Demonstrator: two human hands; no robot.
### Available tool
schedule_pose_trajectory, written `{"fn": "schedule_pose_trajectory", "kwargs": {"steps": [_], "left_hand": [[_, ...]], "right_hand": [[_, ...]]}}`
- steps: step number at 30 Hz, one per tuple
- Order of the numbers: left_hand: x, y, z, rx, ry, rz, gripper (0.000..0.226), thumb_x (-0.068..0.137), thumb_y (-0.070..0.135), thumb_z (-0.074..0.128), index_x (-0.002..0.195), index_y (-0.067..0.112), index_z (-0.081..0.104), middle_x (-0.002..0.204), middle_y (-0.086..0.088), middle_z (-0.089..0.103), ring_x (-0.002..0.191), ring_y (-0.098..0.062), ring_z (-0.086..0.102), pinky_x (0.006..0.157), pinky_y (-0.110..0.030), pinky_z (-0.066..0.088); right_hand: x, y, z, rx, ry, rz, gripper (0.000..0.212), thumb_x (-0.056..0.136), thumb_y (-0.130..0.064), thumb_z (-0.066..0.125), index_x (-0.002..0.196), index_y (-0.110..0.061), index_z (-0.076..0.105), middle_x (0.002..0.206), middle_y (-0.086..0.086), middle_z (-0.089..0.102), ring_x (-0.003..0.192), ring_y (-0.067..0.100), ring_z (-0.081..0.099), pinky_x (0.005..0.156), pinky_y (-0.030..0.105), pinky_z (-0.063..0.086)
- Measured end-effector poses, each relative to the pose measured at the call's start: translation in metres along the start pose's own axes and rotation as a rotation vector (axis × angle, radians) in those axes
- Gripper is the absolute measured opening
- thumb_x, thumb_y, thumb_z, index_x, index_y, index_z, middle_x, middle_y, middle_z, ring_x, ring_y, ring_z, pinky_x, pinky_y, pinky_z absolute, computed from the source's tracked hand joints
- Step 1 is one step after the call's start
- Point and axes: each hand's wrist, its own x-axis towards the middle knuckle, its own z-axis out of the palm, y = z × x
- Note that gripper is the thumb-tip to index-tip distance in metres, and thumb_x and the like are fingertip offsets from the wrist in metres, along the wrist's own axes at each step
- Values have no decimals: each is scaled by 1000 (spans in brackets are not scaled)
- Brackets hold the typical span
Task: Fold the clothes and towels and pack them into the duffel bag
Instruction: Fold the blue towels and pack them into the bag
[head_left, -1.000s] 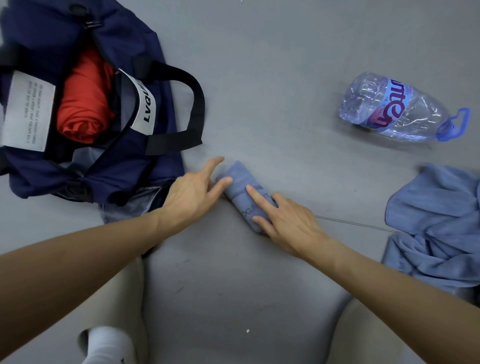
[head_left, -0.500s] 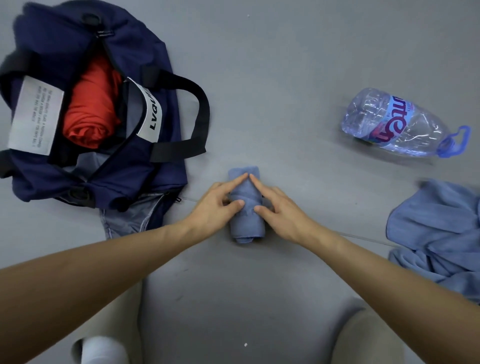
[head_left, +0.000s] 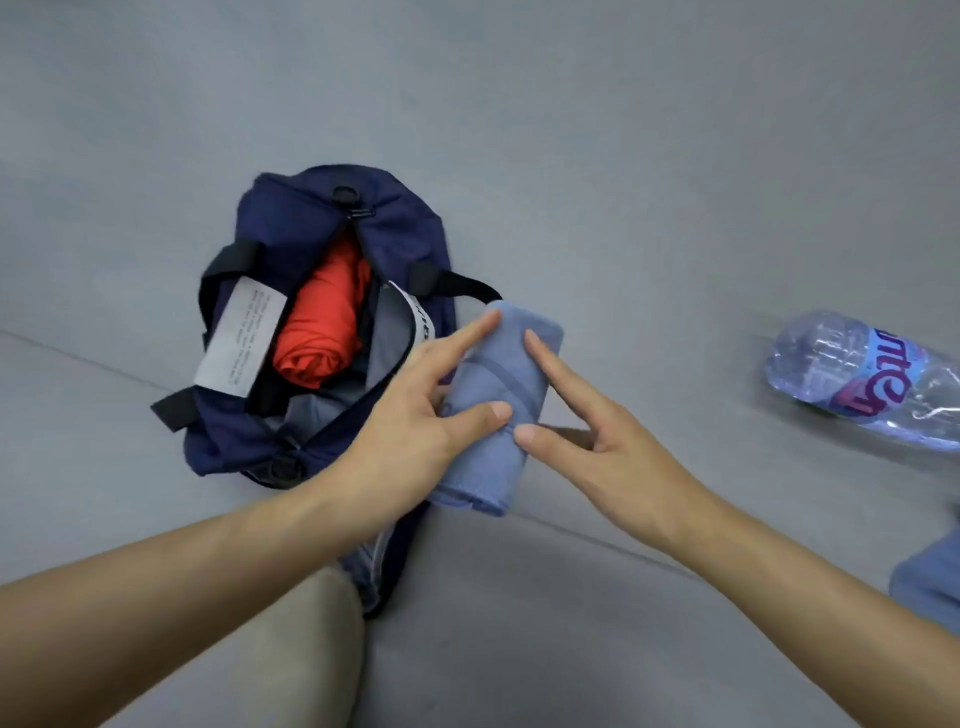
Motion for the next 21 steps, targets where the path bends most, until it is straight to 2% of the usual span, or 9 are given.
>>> {"fn": "schedule_pose_trajectory", "kwargs": {"steps": [2,4,7,12,15,17,18,19,21], "left_hand": [[-9,9,-21,-49,17,19,70,91,0,69,144,41,49,146,4,50,118,-19,65,96,-43,56],[-14,16,-34,-95,20,27,70,93,1,66,146,41,46,147,4,52,122,-19,63,99,-43,55],[-10,15,-51,-127,58,38,65,97,4,61,148,39,43,144,6,57,123,-17,62,100,-39,54],[8,-9,-95,-156,183,2,58,97,13,64,146,40,48,140,4,60,124,-18,62,105,-42,50],[19,-22,-132,-125,253,-31,58,95,15,67,143,43,51,140,5,60,120,-16,64,104,-42,51],[26,-31,-154,-70,299,-41,58,95,15,67,142,44,51,138,9,60,117,-10,64,101,-34,52],[28,-36,-162,-46,318,-50,58,96,14,66,144,42,50,136,11,60,116,-6,64,99,-27,52],[30,-42,-169,-37,331,-61,59,96,13,65,145,40,48,133,15,60,114,-1,63,95,-20,51],[32,-53,-176,-39,344,-99,59,97,11,63,146,38,48,128,23,58,109,7,62,89,-11,49]], "right_hand": [[8,-28,13,80,-102,20,84,94,-13,66,147,-60,20,131,-43,50,108,11,70,99,32,53],[18,-51,24,55,-174,16,88,93,-6,65,144,-63,20,127,-33,59,102,15,72,89,23,55],[43,-67,36,12,-147,13,83,94,-2,62,145,-57,27,117,-14,70,99,12,72,79,12,52],[97,-67,73,-40,-88,7,70,96,-2,61,146,-46,39,105,-17,72,92,8,73,78,13,52],[123,-56,95,-212,-23,-40,58,98,-20,62,146,-46,42,115,-26,60,97,2,67,90,25,51],[135,-44,101,-573,36,-55,50,97,-41,57,143,-54,41,144,-16,48,126,13,52,107,38,42],[137,-38,103,-762,55,-31,47,97,-45,54,142,-54,42,157,-7,34,139,20,38,113,42,36],[136,-34,105,-892,77,-4,44,98,-45,52,141,-52,45,163,-2,22,144,25,29,115,45,32],[128,-24,110,-963,131,56,41,98,-43,51,140,-48,50,166,1,10,138,31,33,111,46,37]]}}
